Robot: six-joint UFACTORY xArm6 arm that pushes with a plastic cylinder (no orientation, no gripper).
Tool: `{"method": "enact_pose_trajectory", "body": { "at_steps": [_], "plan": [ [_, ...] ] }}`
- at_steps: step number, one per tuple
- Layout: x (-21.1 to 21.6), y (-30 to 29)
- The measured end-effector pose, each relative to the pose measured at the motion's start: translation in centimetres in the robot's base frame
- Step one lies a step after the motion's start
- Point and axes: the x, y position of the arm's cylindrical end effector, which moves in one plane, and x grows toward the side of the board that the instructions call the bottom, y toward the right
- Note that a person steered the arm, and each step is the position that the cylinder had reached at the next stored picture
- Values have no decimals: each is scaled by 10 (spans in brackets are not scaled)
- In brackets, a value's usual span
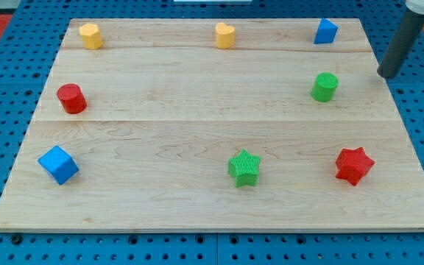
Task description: Move the green circle towards the left side
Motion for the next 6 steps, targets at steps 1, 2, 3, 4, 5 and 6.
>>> {"method": "enact_pose_trajectory", "body": {
  "at_steps": [1, 2, 3, 4, 5, 6],
  "plan": [
    [12, -21],
    [18, -74],
    [18, -175],
    [18, -298],
    [18, -347],
    [43, -335]
  ]
}}
